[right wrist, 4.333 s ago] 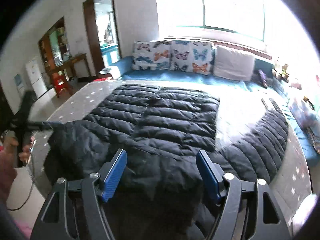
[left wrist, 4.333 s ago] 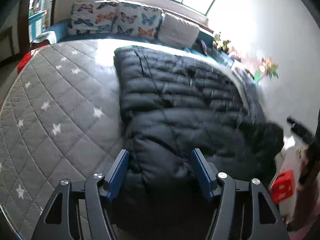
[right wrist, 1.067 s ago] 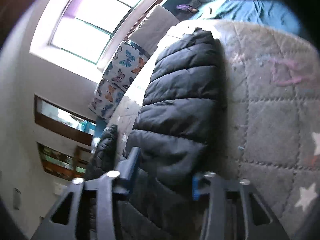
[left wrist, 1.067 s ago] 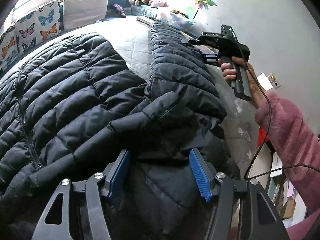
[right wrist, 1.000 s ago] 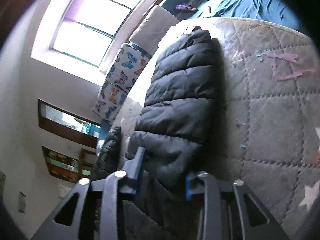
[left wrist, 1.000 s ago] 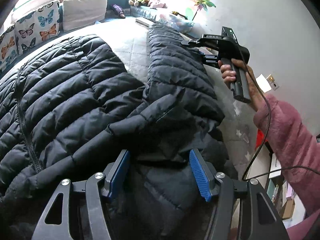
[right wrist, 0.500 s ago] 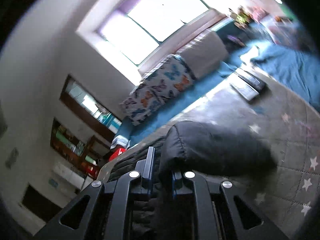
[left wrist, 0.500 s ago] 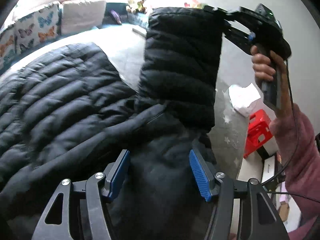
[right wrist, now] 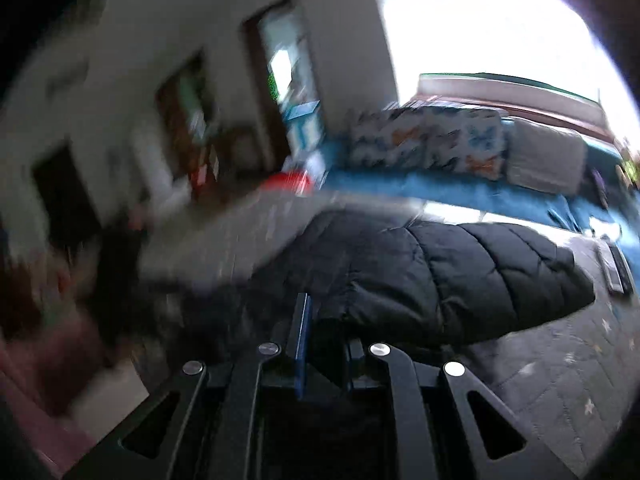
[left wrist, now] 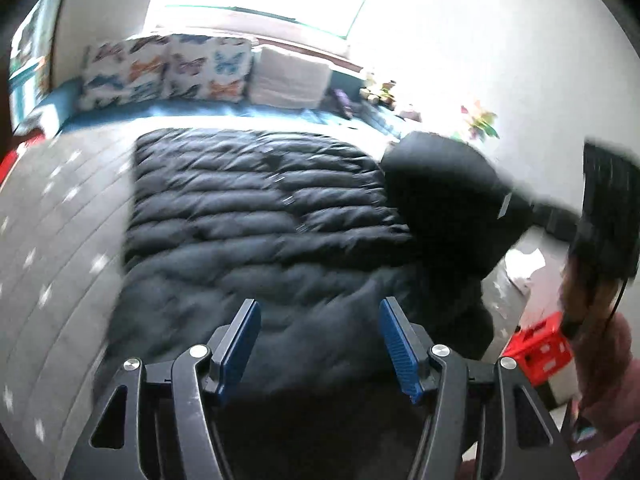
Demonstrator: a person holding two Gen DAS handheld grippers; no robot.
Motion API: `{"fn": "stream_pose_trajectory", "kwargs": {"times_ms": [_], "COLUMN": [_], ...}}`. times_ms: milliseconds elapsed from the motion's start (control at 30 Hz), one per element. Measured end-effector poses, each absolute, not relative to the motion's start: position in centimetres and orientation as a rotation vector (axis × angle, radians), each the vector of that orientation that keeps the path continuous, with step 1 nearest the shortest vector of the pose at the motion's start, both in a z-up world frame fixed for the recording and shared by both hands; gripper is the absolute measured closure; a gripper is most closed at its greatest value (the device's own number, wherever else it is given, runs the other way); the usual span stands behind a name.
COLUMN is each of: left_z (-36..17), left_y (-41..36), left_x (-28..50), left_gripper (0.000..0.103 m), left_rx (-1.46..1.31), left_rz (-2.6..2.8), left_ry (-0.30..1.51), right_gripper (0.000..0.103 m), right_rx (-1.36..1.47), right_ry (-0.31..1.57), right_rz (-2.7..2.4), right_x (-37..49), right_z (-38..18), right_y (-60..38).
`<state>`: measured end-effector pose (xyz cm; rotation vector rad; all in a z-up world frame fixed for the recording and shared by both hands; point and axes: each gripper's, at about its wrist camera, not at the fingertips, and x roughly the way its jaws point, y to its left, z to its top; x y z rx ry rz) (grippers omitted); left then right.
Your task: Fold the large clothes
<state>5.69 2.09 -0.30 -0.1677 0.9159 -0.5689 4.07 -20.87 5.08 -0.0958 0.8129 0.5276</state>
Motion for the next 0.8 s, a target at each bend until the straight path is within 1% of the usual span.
{"fn": "stream_pose_trajectory", "kwargs": {"times_ms": [67, 167, 233, 300, 433, 500, 567, 667, 700, 800], "left_z": [-1.1, -2.0, -2.4, -2.5, -2.4, -2.3, -2.2, -2.0, -1.8, -1.5], "left_y": [4.1, 6.6, 7.5, 7.8, 8.0, 7.5, 7.5, 7.4, 7.5, 7.8], "left_x": [4.6, 3.1, 2.5, 2.2, 2.3, 2.9, 3.1, 3.1, 3.0, 2.8], "left_gripper": [0.038, 0.038, 0.038, 0.038, 0.037, 0.037, 0.037, 0.037, 0.037, 0.037], "left_rx": [-0.193, -0.229, -0.250, -0.259, -0.274, -0.288, -0.295, -0.291, -0.290, -0.297], "left_rz": [-0.544, -0.529, -0.526, -0.525, -0.504, -0.496, -0.484, -0.465, -0.458, -0.438], "left_ry": [0.924, 0.936, 0.940, 0.937, 0.920, 0.923, 0.927, 0.921, 0.920, 0.913], "right_gripper": [0.087, 0.084, 0.082, 0.074, 0.069, 0.057, 0.052, 0.051, 0.048, 0.048], "right_rx": [-0.177, -0.257, -0.265, -0.220, -0.141, -0.100, -0.050, 0.066, 0.100, 0.196], "right_ry": [0.916, 0.986, 1.002, 1.024, 1.028, 1.022, 1.012, 0.995, 0.994, 1.032], "right_rz": [0.558, 0.548, 0.542, 0.552, 0.565, 0.561, 0.547, 0.536, 0.521, 0.538], "right_x": [3.9, 3.8, 3.9, 3.8, 3.1, 2.8, 3.3, 4.5, 5.1, 6.7], "right_z": [0.9, -2.9, -3.5, -3.2, -1.3, -0.6, -0.1, 0.1, -0.1, -0.9], "right_y": [-17.9, -16.1, -16.2, -17.0, -18.4, -18.8, -18.6, -20.2, -20.8, -21.0]}}
